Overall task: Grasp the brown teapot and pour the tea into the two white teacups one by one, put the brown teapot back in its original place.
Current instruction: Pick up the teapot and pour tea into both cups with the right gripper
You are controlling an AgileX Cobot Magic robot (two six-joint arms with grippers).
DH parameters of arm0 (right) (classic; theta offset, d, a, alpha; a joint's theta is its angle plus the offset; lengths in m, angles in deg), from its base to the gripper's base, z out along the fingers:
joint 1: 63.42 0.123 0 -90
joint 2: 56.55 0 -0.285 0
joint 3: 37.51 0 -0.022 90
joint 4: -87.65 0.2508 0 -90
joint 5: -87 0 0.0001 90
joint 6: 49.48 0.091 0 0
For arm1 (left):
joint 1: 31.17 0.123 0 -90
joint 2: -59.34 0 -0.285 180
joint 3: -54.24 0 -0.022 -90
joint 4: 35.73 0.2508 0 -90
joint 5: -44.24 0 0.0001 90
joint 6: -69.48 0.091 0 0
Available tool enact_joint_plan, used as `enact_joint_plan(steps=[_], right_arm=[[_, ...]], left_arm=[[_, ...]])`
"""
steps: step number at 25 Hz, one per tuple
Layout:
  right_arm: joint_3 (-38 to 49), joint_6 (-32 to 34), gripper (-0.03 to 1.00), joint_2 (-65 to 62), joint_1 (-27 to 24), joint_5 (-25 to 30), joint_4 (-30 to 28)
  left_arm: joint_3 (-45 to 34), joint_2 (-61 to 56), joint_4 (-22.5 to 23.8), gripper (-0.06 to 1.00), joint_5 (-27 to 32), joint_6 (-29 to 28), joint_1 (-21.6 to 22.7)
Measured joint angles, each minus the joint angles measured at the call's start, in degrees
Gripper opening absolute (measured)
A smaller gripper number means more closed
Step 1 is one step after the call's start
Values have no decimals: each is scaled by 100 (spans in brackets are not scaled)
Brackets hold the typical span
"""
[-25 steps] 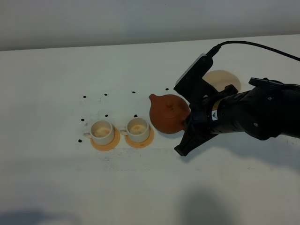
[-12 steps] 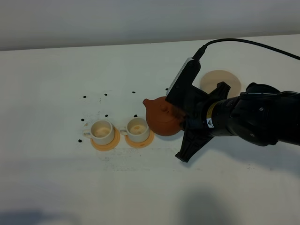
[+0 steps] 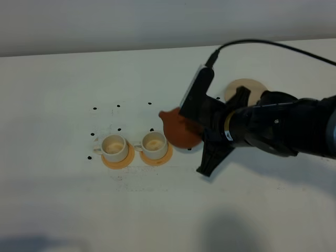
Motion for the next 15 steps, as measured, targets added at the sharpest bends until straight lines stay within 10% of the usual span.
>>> enact_joint_plan(steps=[15], right_arm=[[-642, 88, 11, 319, 376, -7, -1105]], left_arm=[[0, 0, 0, 50, 0, 0, 0]])
